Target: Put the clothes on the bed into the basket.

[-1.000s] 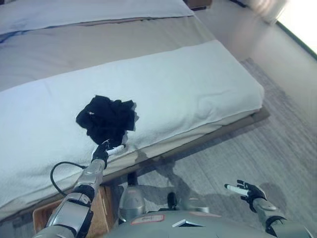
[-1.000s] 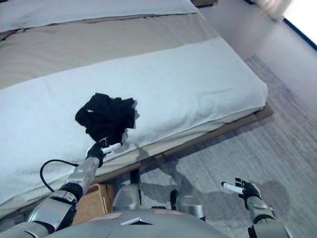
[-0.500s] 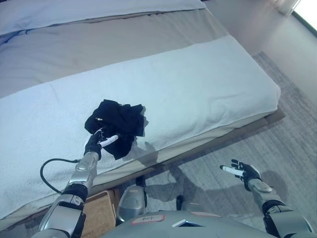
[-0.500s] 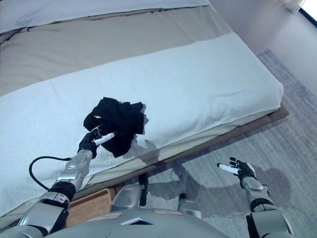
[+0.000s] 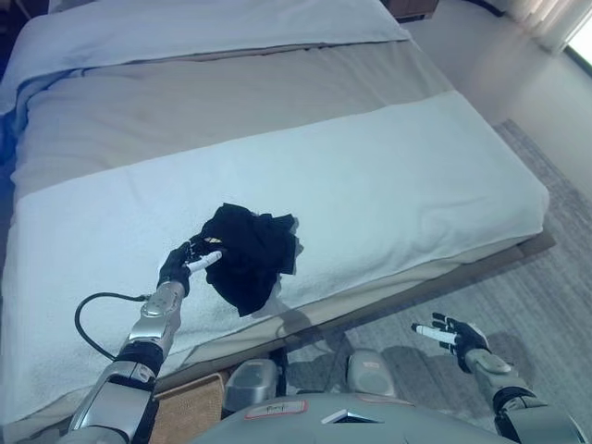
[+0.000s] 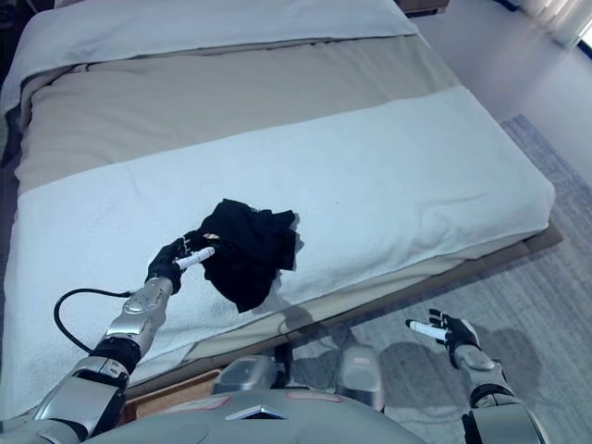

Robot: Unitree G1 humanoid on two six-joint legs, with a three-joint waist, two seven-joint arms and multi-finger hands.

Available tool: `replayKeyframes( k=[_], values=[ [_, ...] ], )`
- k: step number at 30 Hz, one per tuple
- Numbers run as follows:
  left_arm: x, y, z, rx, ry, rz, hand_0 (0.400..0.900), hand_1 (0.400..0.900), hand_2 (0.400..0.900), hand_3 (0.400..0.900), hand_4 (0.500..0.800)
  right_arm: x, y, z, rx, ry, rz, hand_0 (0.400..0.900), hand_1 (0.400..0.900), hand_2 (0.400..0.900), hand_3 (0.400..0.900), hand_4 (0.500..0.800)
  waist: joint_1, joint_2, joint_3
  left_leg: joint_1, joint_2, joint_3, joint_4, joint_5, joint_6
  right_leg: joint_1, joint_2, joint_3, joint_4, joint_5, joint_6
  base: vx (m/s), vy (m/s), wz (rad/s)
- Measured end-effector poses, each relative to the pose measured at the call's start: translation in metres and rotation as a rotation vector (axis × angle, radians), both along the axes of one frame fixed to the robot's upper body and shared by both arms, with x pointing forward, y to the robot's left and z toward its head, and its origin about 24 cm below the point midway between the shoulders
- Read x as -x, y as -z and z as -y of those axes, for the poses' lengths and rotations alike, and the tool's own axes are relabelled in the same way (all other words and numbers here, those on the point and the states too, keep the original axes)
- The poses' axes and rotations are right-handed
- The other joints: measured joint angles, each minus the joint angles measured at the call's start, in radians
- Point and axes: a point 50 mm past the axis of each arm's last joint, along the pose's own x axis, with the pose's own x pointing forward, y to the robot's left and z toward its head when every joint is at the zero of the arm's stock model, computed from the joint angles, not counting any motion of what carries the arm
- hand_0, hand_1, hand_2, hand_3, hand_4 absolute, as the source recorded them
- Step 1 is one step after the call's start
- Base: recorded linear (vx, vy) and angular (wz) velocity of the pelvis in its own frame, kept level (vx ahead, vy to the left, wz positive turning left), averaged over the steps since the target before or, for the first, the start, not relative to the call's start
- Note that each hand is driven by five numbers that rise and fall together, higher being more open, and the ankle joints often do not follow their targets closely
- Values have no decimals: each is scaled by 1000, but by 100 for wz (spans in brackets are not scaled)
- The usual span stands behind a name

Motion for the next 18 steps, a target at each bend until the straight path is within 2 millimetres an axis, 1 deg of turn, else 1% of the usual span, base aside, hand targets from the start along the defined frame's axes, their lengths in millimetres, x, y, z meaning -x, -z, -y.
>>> replayKeyframes(
  k=[1,2,3,4,5,6,7,8,10,11,12,13,14,15,16,18],
  values=[
    [0,0,-2,-18,-5,-8,900,900,900,900,800,2,1,-1,-2,0,-4,900,900,900,900,800,-18,-13,7,6,-6,-18,1,-3,-3,-6,0,-9,-74,16,18,182,-191,56],
    [0,0,-4,-47,-1,-15,900,900,900,900,800,3,1,-1,-4,0,-6,900,900,900,900,800,-24,-23,12,12,-8,-27,-2,-4,-6,-13,-1,-30,-137,32,38,155,-187,55],
    [-1,0,-4,-76,10,-21,900,900,900,900,800,7,2,-1,-4,4,-15,900,900,900,900,800,-28,-37,13,18,-11,-43,-4,-10,-16,-6,-1,-54,-214,58,40,108,-182,35],
    [-2,-1,-4,-119,34,-28,900,900,900,900,800,14,5,-2,-8,10,-34,900,900,900,900,800,-31,-56,15,24,-14,-63,-5,-14,-28,3,-1,-64,-266,87,27,54,-170,22],
    [-2,-1,-5,-159,58,-39,900,900,900,900,800,23,9,-4,-16,20,-59,900,900,900,900,800,-37,-83,8,33,-22,-81,-8,-19,-50,14,-1,-72,-276,91,21,-10,-150,20],
    [-1,0,-8,-210,70,-61,900,900,900,900,800,32,13,-8,-28,30,-87,900,900,900,900,800,-39,-116,-6,24,-26,-86,-3,-32,-79,14,-2,-64,-278,117,-1,-25,-131,27],
    [0,4,-9,-240,65,-94,900,900,900,900,800,32,14,-9,-29,34,-92,900,900,900,900,800,-38,-111,-9,19,-1,-90,11,-46,-104,14,15,-78,-276,135,-4,-44,-110,27],
    [3,8,-9,-255,54,-127,900,900,900,900,800,31,13,-8,-26,33,-89,900,900,900,900,800,-40,-98,-17,1,25,-97,23,-56,-123,15,39,-95,-293,135,-5,-133,-94,26],
    [2,11,-8,-310,64,-182,900,900,900,900,800,19,10,-8,-22,23,-57,900,900,900,900,800,-56,-85,-21,-44,63,-109,58,-63,-151,1,71,-134,-315,169,-39,-247,-72,20],
    [-5,9,-4,-329,79,-178,900,900,900,900,800,10,6,-6,-14,13,-32,900,900,900,900,800,-62,-84,-19,-94,73,-107,83,-66,-157,-32,83,-141,-314,184,-54,-234,-46,-2],
    [-18,3,2,-353,107,-155,900,900,900,900,800,0,2,-3,-4,5,-7,900,900,900,900,800,-70,-79,-12,-140,79,-107,112,-68,-162,-66,89,-155,-315,197,-70,-190,-25,-15],
    [-28,-3,6,-365,116,-137,900,900,900,900,800,-13,-3,-2,4,-1,24,900,900,900,900,800,-81,-79,1,-173,84,-107,120,-68,-167,-94,94,-162,-313,209,-79,-184,-14,-20],
    [-38,-10,8,-376,114,-122,900,900,900,900,800,-27,-8,-2,8,-10,60,900,900,900,900,800,-84,-84,17,-189,88,-100,121,-67,-173,-119,100,-156,-307,221,-88,-170,-5,-21],
    [-47,-17,9,-396,108,-105,900,900,900,900,800,-41,-13,-4,11,-28,93,900,900,900,900,800,-83,-91,36,-200,91,-88,123,-67,-183,-135,105,-143,-304,225,-91,-157,-9,-22],
    [-54,-23,9,-411,99,-92,900,900,900,900,800,-50,-17,-5,18,-53,117,900,900,900,900,800,-85,-95,47,-212,92,-80,128,-69,-186,-147,107,-135,-304,224,-91,-120,-12,-20],
    [-66,-36,6,-435,79,-59,900,900,900,900,800,-61,-21,-7,25,-81,143,900,900,900,900,800,-92,-98,64,-242,90,-75,141,-70,-189,-174,106,-126,-305,218,-85,-105,-20,-19]
  ],
)
